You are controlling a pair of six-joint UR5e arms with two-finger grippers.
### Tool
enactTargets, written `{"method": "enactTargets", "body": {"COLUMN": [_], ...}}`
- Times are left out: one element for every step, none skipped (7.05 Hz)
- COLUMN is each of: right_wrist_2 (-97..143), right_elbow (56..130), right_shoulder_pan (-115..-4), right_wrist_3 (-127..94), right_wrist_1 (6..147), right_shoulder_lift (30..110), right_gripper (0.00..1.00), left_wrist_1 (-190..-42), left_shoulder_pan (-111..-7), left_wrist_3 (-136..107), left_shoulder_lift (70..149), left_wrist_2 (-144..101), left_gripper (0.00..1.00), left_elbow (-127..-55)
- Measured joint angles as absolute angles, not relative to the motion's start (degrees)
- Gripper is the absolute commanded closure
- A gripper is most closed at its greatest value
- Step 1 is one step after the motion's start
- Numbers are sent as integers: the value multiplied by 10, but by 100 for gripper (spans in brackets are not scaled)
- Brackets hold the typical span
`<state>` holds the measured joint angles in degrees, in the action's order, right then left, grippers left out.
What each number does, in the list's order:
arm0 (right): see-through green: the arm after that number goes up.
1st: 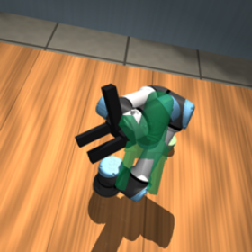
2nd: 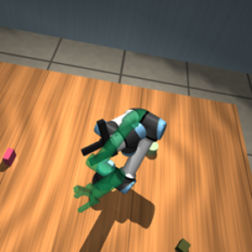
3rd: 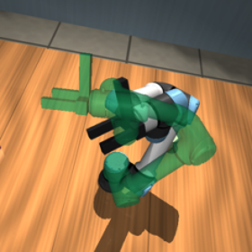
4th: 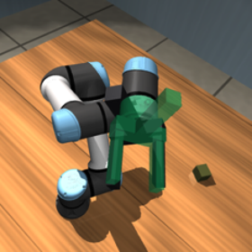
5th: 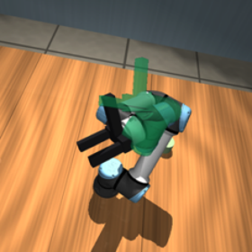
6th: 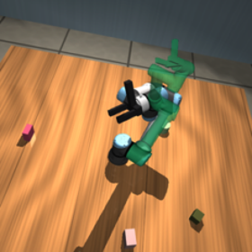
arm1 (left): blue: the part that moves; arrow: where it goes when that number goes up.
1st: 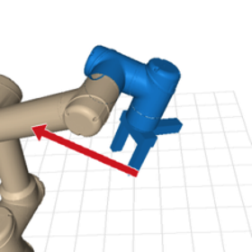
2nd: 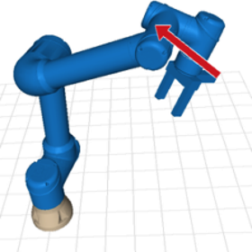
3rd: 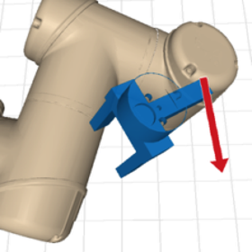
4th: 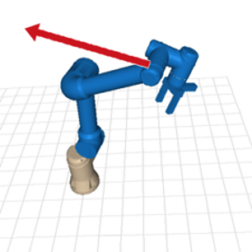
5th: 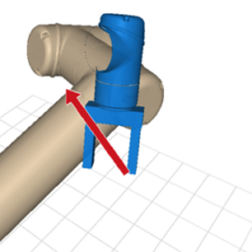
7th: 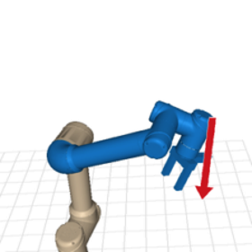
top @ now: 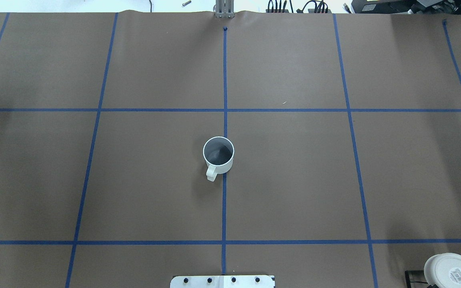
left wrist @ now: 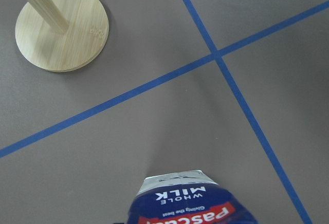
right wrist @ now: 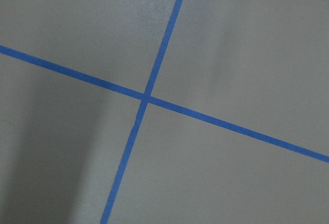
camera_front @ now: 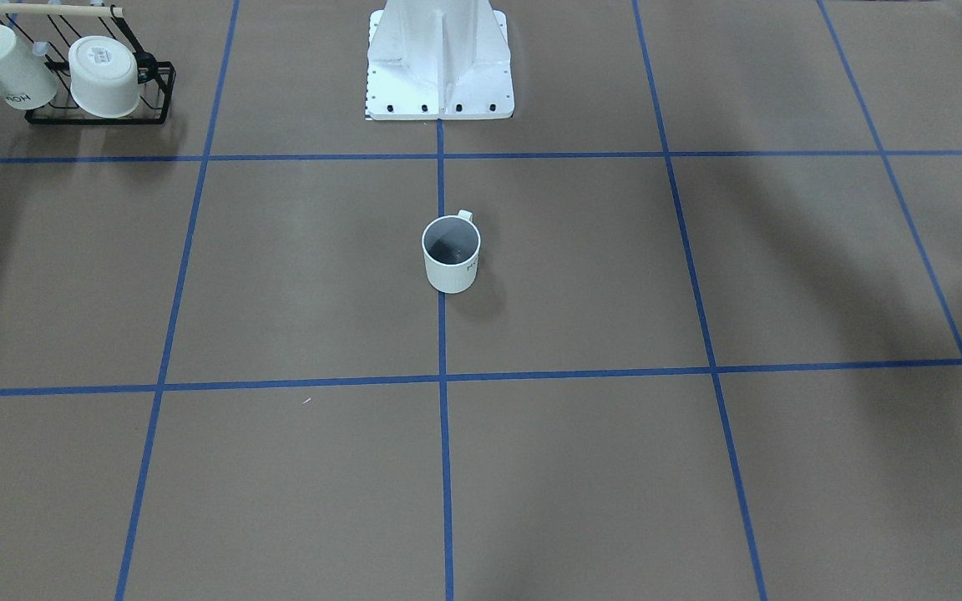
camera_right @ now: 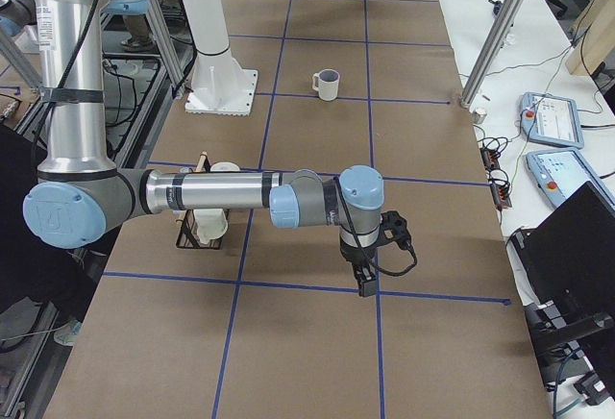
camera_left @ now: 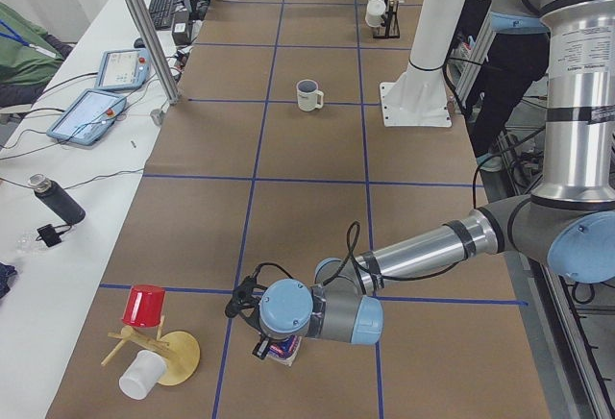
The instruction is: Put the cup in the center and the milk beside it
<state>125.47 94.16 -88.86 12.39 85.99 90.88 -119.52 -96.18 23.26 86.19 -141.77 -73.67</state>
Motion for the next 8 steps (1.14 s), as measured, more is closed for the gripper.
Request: {"method": "enactTargets", "body": {"right_wrist_2": [1255, 1255, 1255, 1255, 1255, 1255, 1255, 1255], "right_elbow": [941, 941, 941, 941, 941, 940, 938, 937], "right_shoulder_pan": [-889, -889, -889, -889, -889, -889, -889, -889], "right_wrist_3": [124, 124, 124, 124, 124, 124, 124, 124], "right_wrist_1": [860, 860, 860, 860, 860, 860, 860, 860], "right_shoulder_lift": [909, 909, 908, 909, 909, 909, 911, 915], "right_gripper": [0, 0, 0, 0, 0, 0, 0, 0], "left_wrist_1": [-1196, -1194, -1188, -1184, -1182, -1180, -1179, -1179], "left_shoulder_pan": [-962, -962, -962, -963, -964, -959, -945, -915], "left_wrist_3": [233, 230, 215, 183, 136, 77, 14, -59], "left_shoulder_lift": [861, 860, 858, 855, 851, 850, 850, 852], "left_wrist_2": [-1418, -1418, -1429, -1449, -1460, -1463, -1461, -1453], "left_gripper": [71, 73, 73, 73, 74, 74, 74, 74], "left_elbow": [-739, -751, -773, -800, -835, -875, -913, -956]}}
